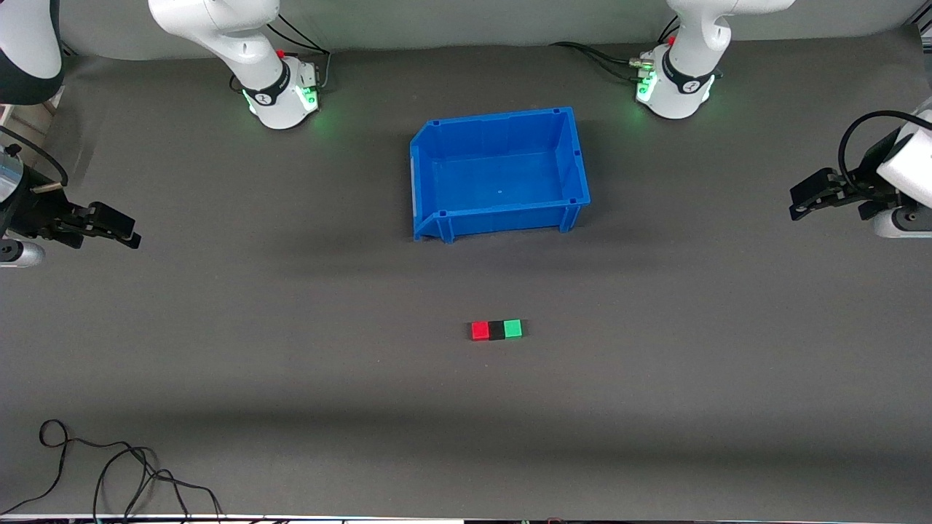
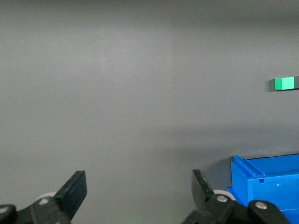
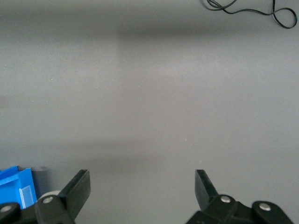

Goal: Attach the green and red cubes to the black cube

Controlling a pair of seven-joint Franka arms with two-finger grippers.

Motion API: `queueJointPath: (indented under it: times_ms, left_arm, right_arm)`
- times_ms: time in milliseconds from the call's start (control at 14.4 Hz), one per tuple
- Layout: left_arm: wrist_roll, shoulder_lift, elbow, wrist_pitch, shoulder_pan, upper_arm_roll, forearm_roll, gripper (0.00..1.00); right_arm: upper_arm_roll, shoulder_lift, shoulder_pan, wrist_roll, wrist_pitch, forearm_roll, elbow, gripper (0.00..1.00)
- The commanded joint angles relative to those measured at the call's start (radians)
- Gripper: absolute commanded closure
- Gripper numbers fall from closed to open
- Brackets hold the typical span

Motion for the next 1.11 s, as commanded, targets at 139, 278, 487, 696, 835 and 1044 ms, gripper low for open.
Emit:
queueJointPath:
  times_ms: [139,278,487,696,835,1044]
  left_arm:
    - [0.013,-0.001,0.013,-0.023,0.002,-0.006,0.007,0.00]
    - [0.013,-0.001,0.013,-0.023,0.002,-0.006,0.007,0.00]
    - [0.013,0.002,0.015,-0.023,0.003,-0.006,0.007,0.00]
    - [0.013,0.002,0.015,-0.023,0.003,-0.006,0.007,0.00]
    - [0.013,0.002,0.015,-0.023,0.002,-0.006,0.007,0.00]
    - [0.013,0.002,0.015,-0.023,0.002,-0.006,0.007,0.00]
  right_arm:
    - [0.084,-0.022,-0.090,-0.027,0.022,0.004,-0.024,0.01]
    - [0.135,-0.027,-0.138,-0.032,0.022,0.004,-0.027,0.01]
    - [0.134,-0.041,-0.138,-0.032,0.024,-0.002,-0.038,0.01]
    - [0.136,-0.039,-0.124,-0.029,0.021,-0.023,-0.035,0.01]
    - [0.136,-0.039,-0.124,-0.029,0.016,-0.023,-0.035,0.01]
    - [0.134,-0.039,-0.126,-0.029,0.016,-0.023,-0.033,0.01]
